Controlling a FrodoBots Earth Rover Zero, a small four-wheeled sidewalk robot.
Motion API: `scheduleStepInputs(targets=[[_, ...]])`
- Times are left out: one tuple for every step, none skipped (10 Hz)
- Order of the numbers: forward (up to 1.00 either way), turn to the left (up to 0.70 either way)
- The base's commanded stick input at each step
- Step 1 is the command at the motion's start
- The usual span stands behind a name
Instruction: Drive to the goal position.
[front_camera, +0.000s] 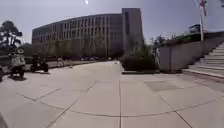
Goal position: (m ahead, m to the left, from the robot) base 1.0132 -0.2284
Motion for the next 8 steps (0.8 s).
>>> scheduleStepInputs(targets=[[1.0, 0.0], [1.0, 0.0], [1.0, 0.0], [1.0, 0.0], [1.0, 0.0], [1.0, 0.0], [1.0, 0.0], [1.0, 0.0]])
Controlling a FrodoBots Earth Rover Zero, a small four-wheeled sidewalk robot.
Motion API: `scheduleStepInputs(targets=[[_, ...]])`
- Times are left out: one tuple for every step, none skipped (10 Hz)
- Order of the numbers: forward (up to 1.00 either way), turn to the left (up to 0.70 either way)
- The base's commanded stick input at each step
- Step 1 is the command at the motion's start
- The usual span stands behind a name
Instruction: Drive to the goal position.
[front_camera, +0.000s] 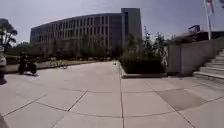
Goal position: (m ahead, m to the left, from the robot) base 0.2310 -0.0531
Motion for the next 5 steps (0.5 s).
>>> scheduleStepInputs(targets=[[1.0, 0.0], [1.0, 0.12], [1.0, 0.32], [1.0, 0.32], [1.0, 0.2]])
